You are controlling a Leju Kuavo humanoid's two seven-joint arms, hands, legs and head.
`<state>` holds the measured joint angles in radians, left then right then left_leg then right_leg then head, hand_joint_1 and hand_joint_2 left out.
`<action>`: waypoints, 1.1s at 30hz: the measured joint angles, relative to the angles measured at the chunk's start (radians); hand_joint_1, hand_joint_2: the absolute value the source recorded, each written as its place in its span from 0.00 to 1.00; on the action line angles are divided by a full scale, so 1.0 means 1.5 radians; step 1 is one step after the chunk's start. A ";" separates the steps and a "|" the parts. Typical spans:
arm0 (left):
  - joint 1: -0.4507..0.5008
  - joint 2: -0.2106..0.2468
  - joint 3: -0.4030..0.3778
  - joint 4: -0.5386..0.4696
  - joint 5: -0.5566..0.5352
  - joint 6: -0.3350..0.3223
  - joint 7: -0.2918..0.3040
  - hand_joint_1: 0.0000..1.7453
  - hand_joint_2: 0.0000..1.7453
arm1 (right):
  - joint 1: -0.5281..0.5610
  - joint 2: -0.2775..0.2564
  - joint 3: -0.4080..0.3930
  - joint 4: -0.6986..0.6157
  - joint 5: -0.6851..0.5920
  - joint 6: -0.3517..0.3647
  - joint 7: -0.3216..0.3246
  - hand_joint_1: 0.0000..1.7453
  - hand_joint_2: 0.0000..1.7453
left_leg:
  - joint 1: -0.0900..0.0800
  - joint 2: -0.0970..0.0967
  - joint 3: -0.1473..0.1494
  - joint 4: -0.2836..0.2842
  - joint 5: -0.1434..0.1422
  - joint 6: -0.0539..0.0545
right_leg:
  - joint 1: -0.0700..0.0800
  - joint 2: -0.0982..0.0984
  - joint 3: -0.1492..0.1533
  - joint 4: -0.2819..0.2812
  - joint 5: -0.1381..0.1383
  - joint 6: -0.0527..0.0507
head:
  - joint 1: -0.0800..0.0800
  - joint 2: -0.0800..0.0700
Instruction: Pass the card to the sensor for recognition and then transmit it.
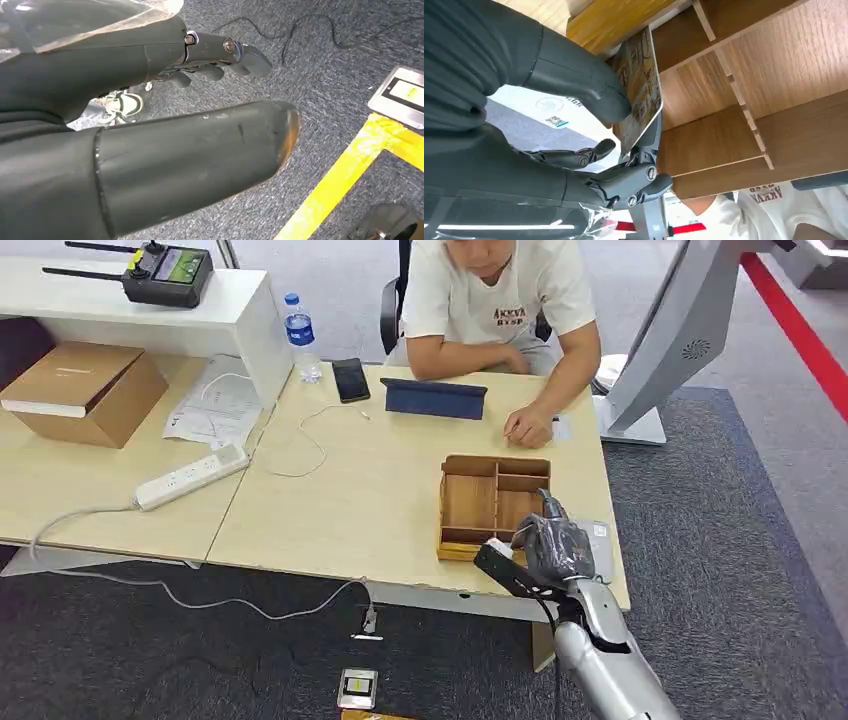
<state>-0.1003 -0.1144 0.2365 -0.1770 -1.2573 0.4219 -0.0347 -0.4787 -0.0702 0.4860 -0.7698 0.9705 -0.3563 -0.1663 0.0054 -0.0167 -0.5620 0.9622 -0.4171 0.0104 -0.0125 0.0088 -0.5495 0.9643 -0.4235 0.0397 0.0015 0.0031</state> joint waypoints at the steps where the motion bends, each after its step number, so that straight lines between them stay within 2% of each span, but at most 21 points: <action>1: 0.000 0.000 0.000 0.000 0.000 0.000 -0.001 0.00 0.00 | 0.000 0.000 0.000 0.000 -0.002 -0.001 -0.001 1.00 1.00 | 0.000 0.000 0.000 0.000 0.000 0.000 | 0.000 0.000 0.000 0.000 0.000 0.000 | 0.000 0.000; 8: 0.000 0.000 0.000 0.000 -0.005 0.000 -0.006 0.00 0.00 | -0.033 -0.006 -0.013 -0.030 -0.050 -0.013 -0.018 1.00 1.00 | 0.000 0.000 0.000 0.000 0.000 0.000 | 0.000 0.000 0.000 0.000 0.000 0.000 | 0.000 0.000; 16: 0.004 0.003 -0.011 0.000 -0.022 -0.006 -0.027 0.00 0.00 | -0.149 -0.038 -0.066 -0.118 -0.075 0.002 -0.004 1.00 1.00 | 0.000 0.001 0.000 0.000 0.000 0.000 | 0.000 0.000 0.000 0.000 0.000 0.000 | 0.000 0.000; 21: 0.005 0.005 -0.019 0.000 -0.031 -0.009 -0.035 0.00 0.00 | -0.235 -0.054 -0.091 -0.132 -0.072 0.019 -0.022 1.00 1.00 | 0.000 0.001 -0.001 0.000 0.000 0.000 | 0.000 0.000 -0.001 0.000 0.000 0.000 | 0.000 0.000; 24: 0.004 0.005 -0.026 0.000 -0.039 -0.011 -0.042 0.00 0.00 | -0.288 -0.052 -0.093 -0.109 -0.063 0.030 -0.043 1.00 1.00 | 0.000 0.001 -0.001 0.000 0.000 0.000 | 0.000 0.000 -0.001 0.000 0.000 0.000 | 0.000 0.000; 27: 0.004 0.006 -0.033 0.000 -0.046 -0.014 -0.052 0.00 0.00 | -0.351 -0.041 -0.090 -0.044 -0.042 0.037 -0.063 1.00 1.00 | 0.000 0.001 -0.001 0.000 0.000 0.000 | 0.000 0.000 -0.001 0.001 0.000 0.000 | -0.001 0.000; 30: 0.004 0.009 -0.041 0.000 -0.053 -0.018 -0.062 0.00 0.00 | -0.410 -0.025 -0.083 0.037 -0.018 0.064 -0.063 1.00 1.00 | 0.000 0.001 -0.001 0.000 0.000 0.000 | 0.001 0.000 -0.001 0.001 0.000 0.000 | 0.000 0.000; 33: 0.004 0.012 -0.049 0.000 -0.056 -0.019 -0.064 0.00 0.00 | -0.437 -0.013 -0.077 0.089 -0.009 0.080 -0.056 1.00 1.00 | 0.000 0.000 -0.002 0.000 0.000 0.000 | 0.001 0.000 -0.001 0.001 0.000 0.000 | 0.000 0.000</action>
<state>-0.0945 -0.0969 0.1637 -0.1770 -1.3413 0.3933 -0.1305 -1.1347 -0.0897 0.3700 -0.6368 0.9567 -0.2369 -0.2503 0.0054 -0.0163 -0.5643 0.9626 -0.4167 0.0100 -0.0117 0.0083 -0.5511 0.9654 -0.4232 0.0399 0.0015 0.0034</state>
